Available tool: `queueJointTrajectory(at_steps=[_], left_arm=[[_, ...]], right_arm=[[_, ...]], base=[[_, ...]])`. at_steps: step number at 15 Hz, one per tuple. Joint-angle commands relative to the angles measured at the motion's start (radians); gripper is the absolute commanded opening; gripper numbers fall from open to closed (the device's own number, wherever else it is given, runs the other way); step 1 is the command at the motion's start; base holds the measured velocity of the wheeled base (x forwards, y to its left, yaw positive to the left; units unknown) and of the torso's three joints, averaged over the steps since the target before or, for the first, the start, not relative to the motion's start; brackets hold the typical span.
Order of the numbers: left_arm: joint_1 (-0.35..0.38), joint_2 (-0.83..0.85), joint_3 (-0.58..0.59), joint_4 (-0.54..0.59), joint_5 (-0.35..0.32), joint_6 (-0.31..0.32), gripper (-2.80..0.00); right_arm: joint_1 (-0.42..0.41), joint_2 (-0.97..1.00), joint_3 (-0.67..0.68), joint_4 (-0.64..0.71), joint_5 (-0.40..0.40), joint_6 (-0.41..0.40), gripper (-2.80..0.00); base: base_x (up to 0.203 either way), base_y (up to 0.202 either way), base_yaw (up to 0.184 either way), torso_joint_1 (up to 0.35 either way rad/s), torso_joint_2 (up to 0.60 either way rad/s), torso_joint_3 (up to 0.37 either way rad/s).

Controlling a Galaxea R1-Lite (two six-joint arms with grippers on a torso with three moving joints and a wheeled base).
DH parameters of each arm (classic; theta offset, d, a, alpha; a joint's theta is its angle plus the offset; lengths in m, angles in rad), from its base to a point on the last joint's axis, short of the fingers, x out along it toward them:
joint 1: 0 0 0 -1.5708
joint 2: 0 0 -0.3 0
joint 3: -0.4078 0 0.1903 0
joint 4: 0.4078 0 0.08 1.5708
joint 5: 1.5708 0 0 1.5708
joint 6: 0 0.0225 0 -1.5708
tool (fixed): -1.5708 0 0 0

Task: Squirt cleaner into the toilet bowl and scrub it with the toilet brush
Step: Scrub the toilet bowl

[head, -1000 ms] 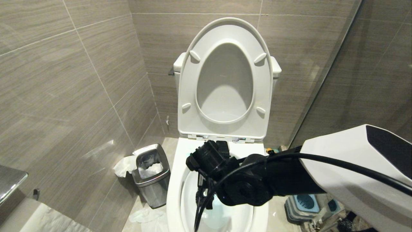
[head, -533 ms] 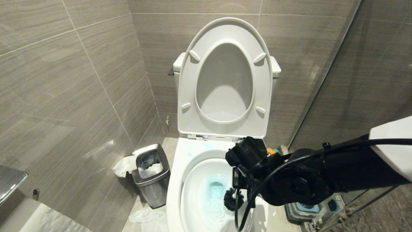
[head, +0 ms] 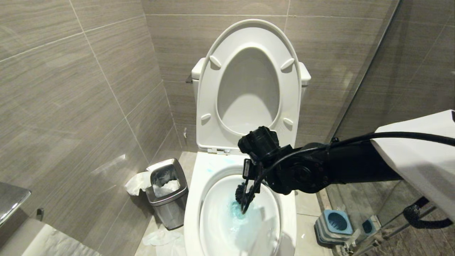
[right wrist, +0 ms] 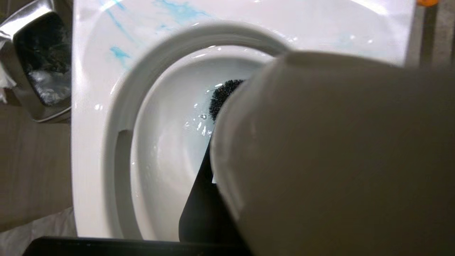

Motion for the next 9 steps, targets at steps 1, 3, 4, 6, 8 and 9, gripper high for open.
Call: queueJointTrajectory(at_steps=[1,3,4,6,8,9], left_arm=[[0.0,0.0,0.002,0.0,0.0,0.0,-2.8],[0.0,0.0,0.002,0.001,0.0,0.0,-2.8],[0.0,0.0,0.002,0.001,0.0,0.0,-2.8],[0.0,0.0,0.002,0.0,0.0,0.0,-2.8],[0.0,0.0,0.002,0.001,0.0,0.0,-2.8],[0.0,0.0,0.002,0.001,0.0,0.0,-2.8]], right_arm=[[0.007,0.044,-0.017,0.0,-0.003,0.004,-2.8],[0.007,0.084,-0.025,-0.002,-0.002,0.005,-2.8],[0.007,0.117,-0.038,-0.003,-0.001,0.007,-2.8],[0.003,0.211,-0.083,-0.005,0.002,0.012,-2.8],[-0.002,0.302,-0.166,-0.003,0.004,0.015,-2.8],[-0.002,0.324,-0.199,-0.001,0.005,0.015,-2.8]], base=[[0.0,0.0,0.0,0.0,0.0,0.0],[0.0,0.0,0.0,0.0,0.0,0.0],[0.0,0.0,0.0,0.0,0.0,0.0],[0.0,0.0,0.0,0.0,0.0,0.0],[0.0,0.0,0.0,0.0,0.0,0.0],[0.0,0.0,0.0,0.0,0.0,0.0]])
